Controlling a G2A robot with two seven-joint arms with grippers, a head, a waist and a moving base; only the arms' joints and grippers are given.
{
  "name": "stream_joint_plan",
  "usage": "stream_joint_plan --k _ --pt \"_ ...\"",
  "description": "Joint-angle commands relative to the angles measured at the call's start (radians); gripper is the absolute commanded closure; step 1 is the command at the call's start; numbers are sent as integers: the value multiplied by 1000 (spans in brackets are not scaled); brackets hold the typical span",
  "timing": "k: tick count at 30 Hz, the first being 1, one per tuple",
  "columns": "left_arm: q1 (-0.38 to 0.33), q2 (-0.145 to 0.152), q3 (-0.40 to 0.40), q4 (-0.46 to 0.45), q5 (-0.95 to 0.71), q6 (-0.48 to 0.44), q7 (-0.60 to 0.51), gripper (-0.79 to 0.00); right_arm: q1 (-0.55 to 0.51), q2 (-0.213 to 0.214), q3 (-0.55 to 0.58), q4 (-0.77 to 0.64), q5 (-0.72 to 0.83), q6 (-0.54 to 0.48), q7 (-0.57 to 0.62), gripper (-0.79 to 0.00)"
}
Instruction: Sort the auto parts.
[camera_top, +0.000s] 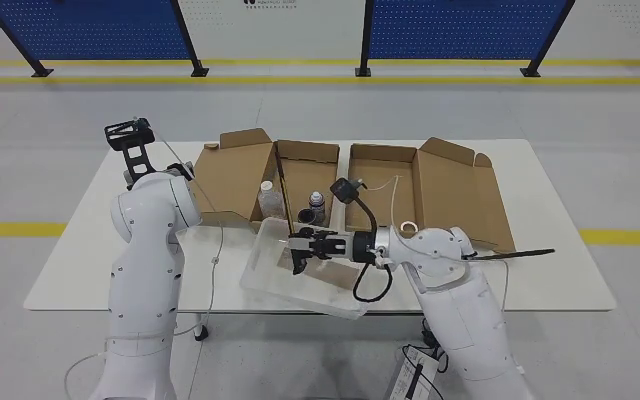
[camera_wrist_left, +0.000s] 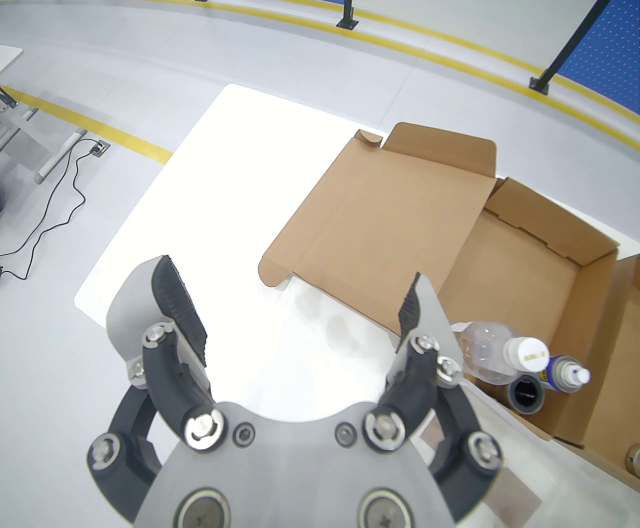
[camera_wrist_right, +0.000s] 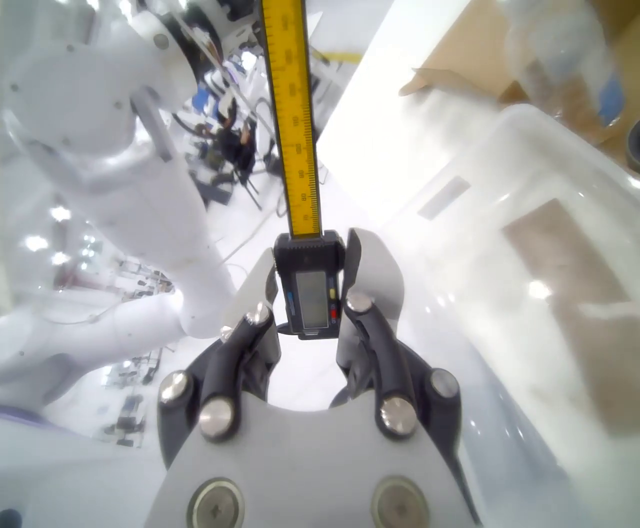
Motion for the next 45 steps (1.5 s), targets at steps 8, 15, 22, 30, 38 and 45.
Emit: stream_joint_plan --k 8,15,22,30,38,45 --pt "0 0 0 0 0 0 0 -785 59 18 18 2 -103 72 -49 0" --pt "0 0 0 0 0 0 0 -785 135 34 42 27 -242 159 -82 0" --pt "0 0 0 0 0 0 0 -785 198 48 70 106 -350 253 -106 0" --pt "0 0 0 0 0 0 0 -785 250 56 85 237 -411 357 -156 0" --pt "0 0 0 0 0 0 0 -785 312 54 30 393 -504 448 -202 0" --pt "0 0 0 0 0 0 0 -785 379 35 -62 545 -568 503 -246 0"
